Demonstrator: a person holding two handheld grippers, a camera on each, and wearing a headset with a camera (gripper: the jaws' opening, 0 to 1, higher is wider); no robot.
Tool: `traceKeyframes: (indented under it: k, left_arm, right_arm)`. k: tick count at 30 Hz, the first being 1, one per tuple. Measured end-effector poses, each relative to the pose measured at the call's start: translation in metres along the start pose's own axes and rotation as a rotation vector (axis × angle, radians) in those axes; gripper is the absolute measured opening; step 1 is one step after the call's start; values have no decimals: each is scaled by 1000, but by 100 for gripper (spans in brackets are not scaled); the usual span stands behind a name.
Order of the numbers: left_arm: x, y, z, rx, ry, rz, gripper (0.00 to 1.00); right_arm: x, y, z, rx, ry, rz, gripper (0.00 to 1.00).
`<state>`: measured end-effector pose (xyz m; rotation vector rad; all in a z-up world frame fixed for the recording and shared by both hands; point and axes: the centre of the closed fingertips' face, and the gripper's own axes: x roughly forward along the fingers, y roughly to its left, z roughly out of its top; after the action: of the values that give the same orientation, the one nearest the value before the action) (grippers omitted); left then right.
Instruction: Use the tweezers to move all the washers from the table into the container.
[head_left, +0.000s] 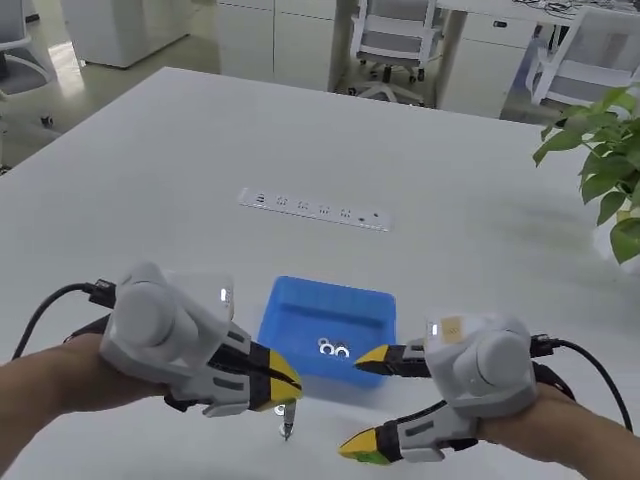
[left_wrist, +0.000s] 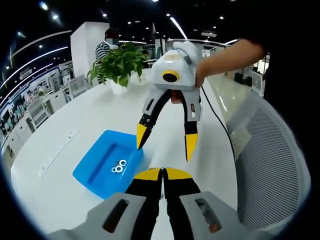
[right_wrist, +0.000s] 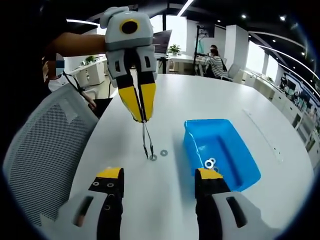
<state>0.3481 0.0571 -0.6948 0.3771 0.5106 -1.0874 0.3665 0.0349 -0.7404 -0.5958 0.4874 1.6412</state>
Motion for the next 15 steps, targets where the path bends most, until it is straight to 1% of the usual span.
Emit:
traceKeyframes:
  k: [4,8,12,15]
  left_arm:
    - [-1,-1,0,-1,1,-1,5]
    - [-1,-2,0,-1,3,-3,5]
    - [0,-3,1,-1,3,-6,5]
    - [0,-3,2,-3,0,-9,5]
  right_arm:
    - [9,5,3,-34,4,35,50]
    - [17,8,7,-70,5,58,41]
    - [26,10,11,-96,3,78,33]
    - [32,12,14,-115,4,96,30]
